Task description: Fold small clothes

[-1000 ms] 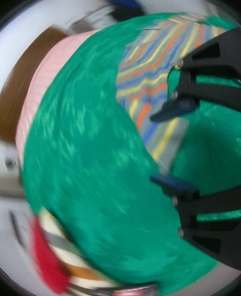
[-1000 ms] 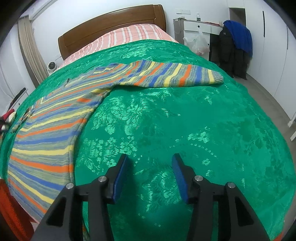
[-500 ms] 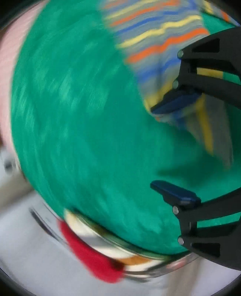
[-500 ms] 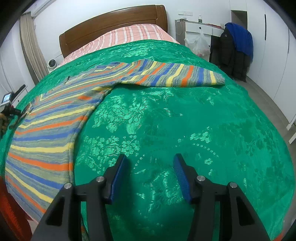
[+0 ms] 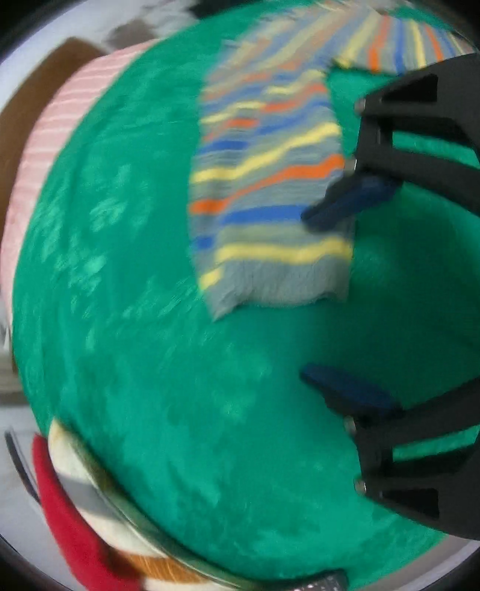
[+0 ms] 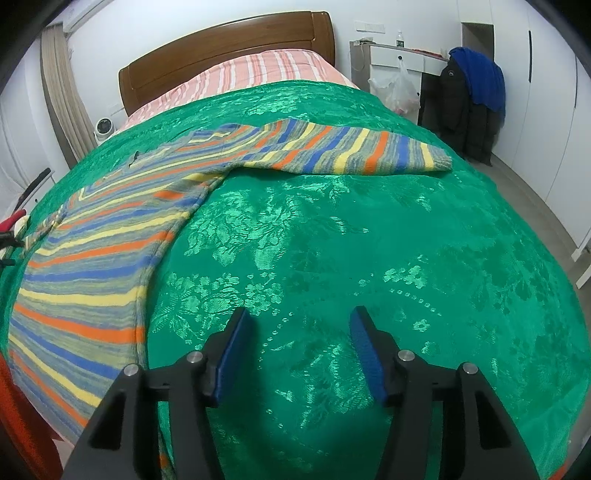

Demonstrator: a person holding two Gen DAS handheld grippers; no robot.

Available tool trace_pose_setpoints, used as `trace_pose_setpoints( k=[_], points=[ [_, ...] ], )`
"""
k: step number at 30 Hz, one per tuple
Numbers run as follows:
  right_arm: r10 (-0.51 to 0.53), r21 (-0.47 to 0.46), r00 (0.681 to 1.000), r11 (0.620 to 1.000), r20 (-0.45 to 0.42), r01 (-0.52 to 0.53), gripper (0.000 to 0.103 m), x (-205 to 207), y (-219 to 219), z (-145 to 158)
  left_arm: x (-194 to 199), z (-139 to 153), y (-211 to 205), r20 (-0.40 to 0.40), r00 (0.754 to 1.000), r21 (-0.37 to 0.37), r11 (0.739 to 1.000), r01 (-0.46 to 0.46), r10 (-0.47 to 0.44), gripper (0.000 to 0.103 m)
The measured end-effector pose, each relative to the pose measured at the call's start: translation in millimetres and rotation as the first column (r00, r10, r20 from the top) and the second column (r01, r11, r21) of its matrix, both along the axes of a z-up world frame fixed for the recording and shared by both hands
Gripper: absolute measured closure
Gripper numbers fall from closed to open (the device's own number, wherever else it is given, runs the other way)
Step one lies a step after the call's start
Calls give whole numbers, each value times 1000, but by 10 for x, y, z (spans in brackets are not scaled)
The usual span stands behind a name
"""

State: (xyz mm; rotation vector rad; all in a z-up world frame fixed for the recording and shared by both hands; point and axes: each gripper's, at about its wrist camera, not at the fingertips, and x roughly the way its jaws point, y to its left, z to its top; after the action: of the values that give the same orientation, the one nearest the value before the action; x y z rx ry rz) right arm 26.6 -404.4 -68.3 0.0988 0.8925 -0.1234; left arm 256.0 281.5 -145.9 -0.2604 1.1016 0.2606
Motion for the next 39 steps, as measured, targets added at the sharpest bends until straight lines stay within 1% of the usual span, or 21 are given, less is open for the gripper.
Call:
trace_pose_setpoints(
  k=[1,2,6,13,15,17,18,20,21,23,24,25,27,28,30,32,33,34,35,36,39],
  points=[
    [1,-5,1000,1000,0,-1,45,-2,8,-1,-28,16,-103,22,1000,48,999,19,-20,67],
    [2,-7,1000,1000,0,-2,45,-5,11,0,-10,22,-141,24,999,63,998,30,-32,99],
    [-1,2,1000,1000,4,1,45,-19,-5,7,-11,42,-156,-14,999,159,986,-46,49,100],
    [1,-4,1000,1000,-1,-1,45,-3,-4,-10,-47,-79,-129,-20,994,165,981,-103,108,99],
    [-1,4,1000,1000,-2,1,45,0,-13,-16,-70,-71,-89,-8,991,138,982,-128,130,91],
    [-2,9,1000,1000,-3,2,45,2,-17,-12,-233,4,-41,-3,989,83,986,-144,145,75],
    [-2,14,1000,1000,-3,2,45,-3,-23,3,-322,53,-40,0,990,63,988,-144,144,71],
    [4,45,1000,999,-3,-4,45,-37,-46,92,-589,207,-151,31,996,16,997,-80,79,61],
    [22,75,1000,997,-2,-22,45,-63,-56,153,-728,274,-244,45,999,-15,1000,-21,22,58],
    [108,154,994,983,-20,-103,45,-102,-30,274,-1055,357,-541,59,989,-99,985,141,-135,42],
    [166,195,986,968,-31,-157,45,-117,10,317,-1274,362,-780,64,968,-147,957,249,-242,39],
    [262,259,964,936,-54,-240,45,-134,94,348,-1412,348,-944,62,950,-161,937,311,-305,36],
    [385,340,916,881,-109,-330,46,-157,254,314,-1726,259,-1361,39,899,-149,887,436,-436,36],
    [449,372,881,850,-145,-372,46,-175,383,258,-1872,167,-1585,13,869,-132,861,492,-494,36],
    [491,369,851,837,-185,-403,46,-191,532,157,-2020,7,-1851,-28,838,-111,834,540,-546,36],
    [500,347,831,845,-245,-406,54,-173,646,-2,-2095,-146,-2013,-67,831,-62,833,550,-553,37],
    [505,355,820,844,-269,-403,73,-161,682,-73,-2137,-168,-2066,-67,835,-35,837,546,-547,41],
    [507,359,813,843,-287,-400,95,-153,716,-130,-2173,-169,-2100,-56,831,-42,833,552,-554,61],
    [499,342,814,852,-297,-397,98,-150,731,-140,-2194,-169,-2117,-52,824,-70,825,560,-564,97],
    [488,326,816,861,-309,-391,98,-134,733,-133,-2210,-168,-2114,-56,822,-109,822,560,-567,98],
    [449,308,825,883,-342,-354,99,-172,670,-25,-2314,-175,-2120,-65,825,-112,826,553,-561,100]
  ],
)
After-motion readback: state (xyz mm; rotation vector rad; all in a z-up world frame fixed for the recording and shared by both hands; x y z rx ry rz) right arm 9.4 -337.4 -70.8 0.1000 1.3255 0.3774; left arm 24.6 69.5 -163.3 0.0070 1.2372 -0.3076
